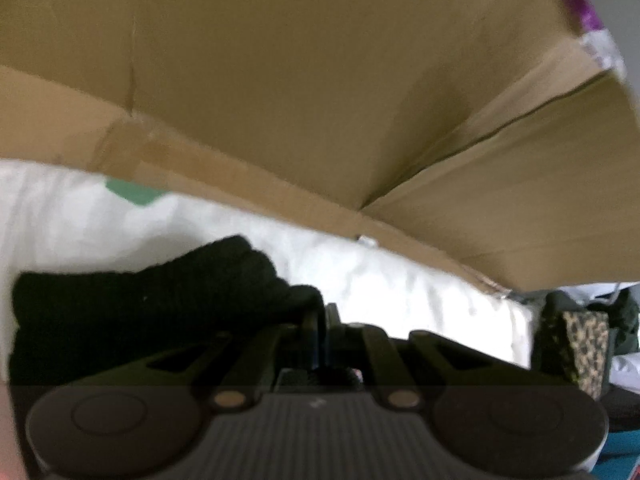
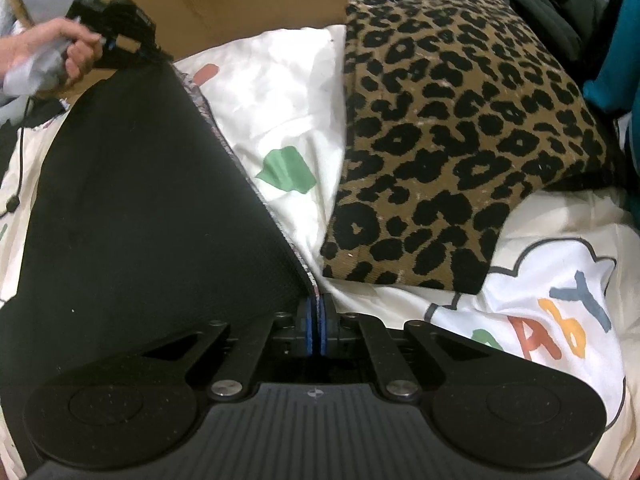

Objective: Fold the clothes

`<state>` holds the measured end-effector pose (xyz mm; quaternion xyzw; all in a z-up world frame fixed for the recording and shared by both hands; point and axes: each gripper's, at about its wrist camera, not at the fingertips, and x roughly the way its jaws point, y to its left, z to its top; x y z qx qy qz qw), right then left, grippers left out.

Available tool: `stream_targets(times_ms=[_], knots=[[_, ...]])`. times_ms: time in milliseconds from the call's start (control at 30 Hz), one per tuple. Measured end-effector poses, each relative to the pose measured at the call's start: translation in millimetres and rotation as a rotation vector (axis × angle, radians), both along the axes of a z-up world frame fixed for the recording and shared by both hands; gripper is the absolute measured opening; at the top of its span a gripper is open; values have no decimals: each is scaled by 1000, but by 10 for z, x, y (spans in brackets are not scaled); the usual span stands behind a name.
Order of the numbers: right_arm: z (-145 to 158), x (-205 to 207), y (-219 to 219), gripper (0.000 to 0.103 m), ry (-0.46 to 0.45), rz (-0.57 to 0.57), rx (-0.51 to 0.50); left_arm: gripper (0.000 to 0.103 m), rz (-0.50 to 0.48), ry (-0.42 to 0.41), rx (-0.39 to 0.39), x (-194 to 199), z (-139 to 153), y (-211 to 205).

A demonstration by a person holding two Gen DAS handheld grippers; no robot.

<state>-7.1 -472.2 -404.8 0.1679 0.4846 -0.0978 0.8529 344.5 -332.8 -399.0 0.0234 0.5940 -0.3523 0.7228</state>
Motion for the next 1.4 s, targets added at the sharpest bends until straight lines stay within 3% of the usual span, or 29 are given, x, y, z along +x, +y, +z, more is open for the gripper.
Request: stream_targets(times_ms=[100, 267, 400, 500, 700, 967, 1067, 1300, 1400], knots=[[82, -41, -55, 10, -21, -27, 13, 13, -32, -11, 9, -33, 24, -25], [309, -110, -70, 14, -105, -48, 22, 46, -122, -72, 11, -142, 405, 9], [414, -44, 21, 14, -165, -21, 22, 46, -206, -110, 17, -340, 678, 115], [383, 60, 93, 14, -164, -5, 28, 45, -280, -82, 49, -558, 665, 127], [229, 190, 246, 14, -152, 11, 82, 23, -395, -48, 105, -962, 339, 98], [76, 286, 318, 15, -91, 30, 74, 20, -404, -56, 131, -1012, 70, -199], [31, 262, 255, 22, -76, 3, 79, 20, -405, -71, 131, -1015, 14, -266], [-42, 253, 260, 23, -39, -16, 51, 23, -360, -30, 130, -1004, 42, -188], [-77, 291, 291, 30, -25, -23, 49, 44, -336, -20, 141, -1000, 120, -107]])
